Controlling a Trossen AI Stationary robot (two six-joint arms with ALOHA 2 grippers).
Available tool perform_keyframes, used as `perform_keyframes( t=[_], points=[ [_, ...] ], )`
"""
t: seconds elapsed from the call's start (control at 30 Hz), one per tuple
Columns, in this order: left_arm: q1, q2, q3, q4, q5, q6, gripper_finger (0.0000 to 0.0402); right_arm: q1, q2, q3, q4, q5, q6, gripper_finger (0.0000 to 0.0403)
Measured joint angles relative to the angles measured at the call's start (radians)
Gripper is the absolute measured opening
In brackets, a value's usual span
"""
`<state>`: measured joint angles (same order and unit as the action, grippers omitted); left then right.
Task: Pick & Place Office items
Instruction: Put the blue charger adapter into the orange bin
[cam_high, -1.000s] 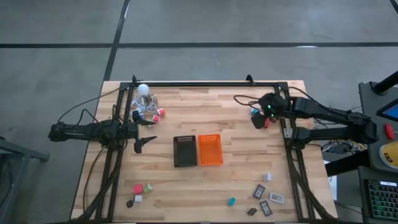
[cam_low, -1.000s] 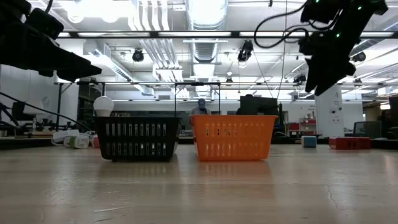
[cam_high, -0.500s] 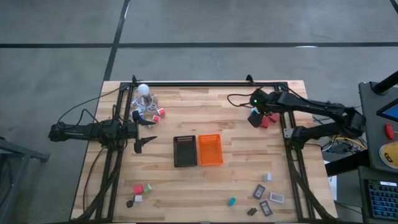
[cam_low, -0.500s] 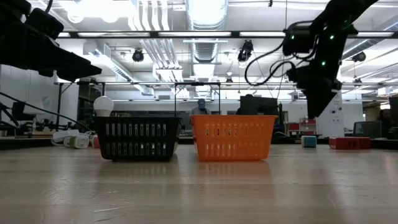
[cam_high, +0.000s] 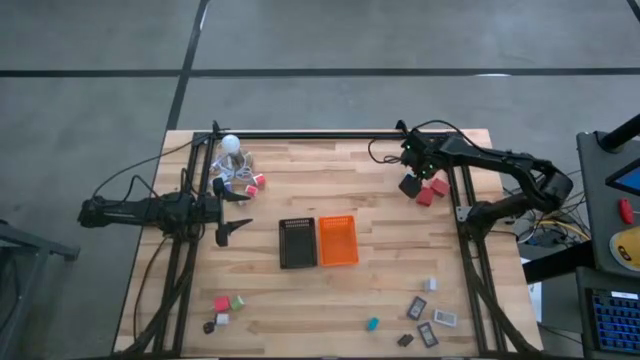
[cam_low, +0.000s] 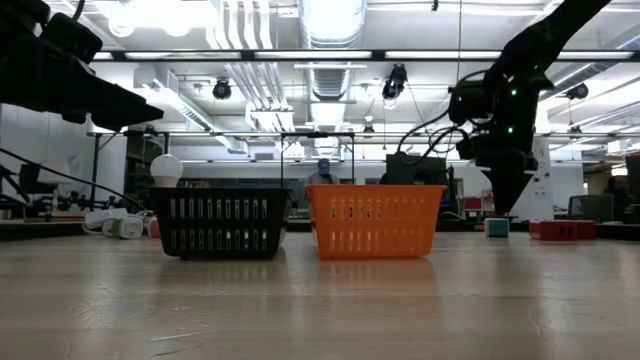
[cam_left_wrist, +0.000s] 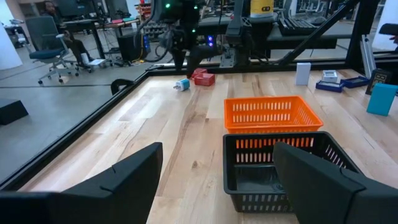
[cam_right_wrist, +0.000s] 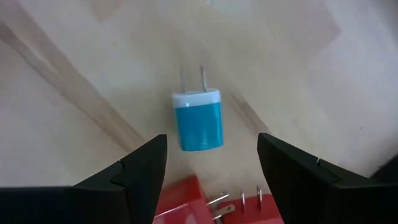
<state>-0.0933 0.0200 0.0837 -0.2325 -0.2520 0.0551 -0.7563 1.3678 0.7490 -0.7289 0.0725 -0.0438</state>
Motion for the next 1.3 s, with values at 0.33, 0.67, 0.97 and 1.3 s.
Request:
perform_keyframes(
  t=[0.33,0.67,0.97,1.3],
  points=[
    [0.0,0.0,0.0,0.0,0.0,0.0,0.031,-0.049,0.097,0.001,0.056,-0.072,-0.06,0.0244],
    [0.0,0.0,0.0,0.0,0.0,0.0,0.031,-0.05,0.148,0.001,0.071,-0.073,-0.065,0.022],
    [0.0,0.0,0.0,0.0,0.0,0.0,0.031,-0.049,0.153,0.001,0.087,-0.073,-0.091,0.0157],
    [0.0,0.0,0.0,0.0,0.0,0.0,0.031,-0.049,0.152,0.002,0.09,-0.073,-0.098,0.0124]
  ],
)
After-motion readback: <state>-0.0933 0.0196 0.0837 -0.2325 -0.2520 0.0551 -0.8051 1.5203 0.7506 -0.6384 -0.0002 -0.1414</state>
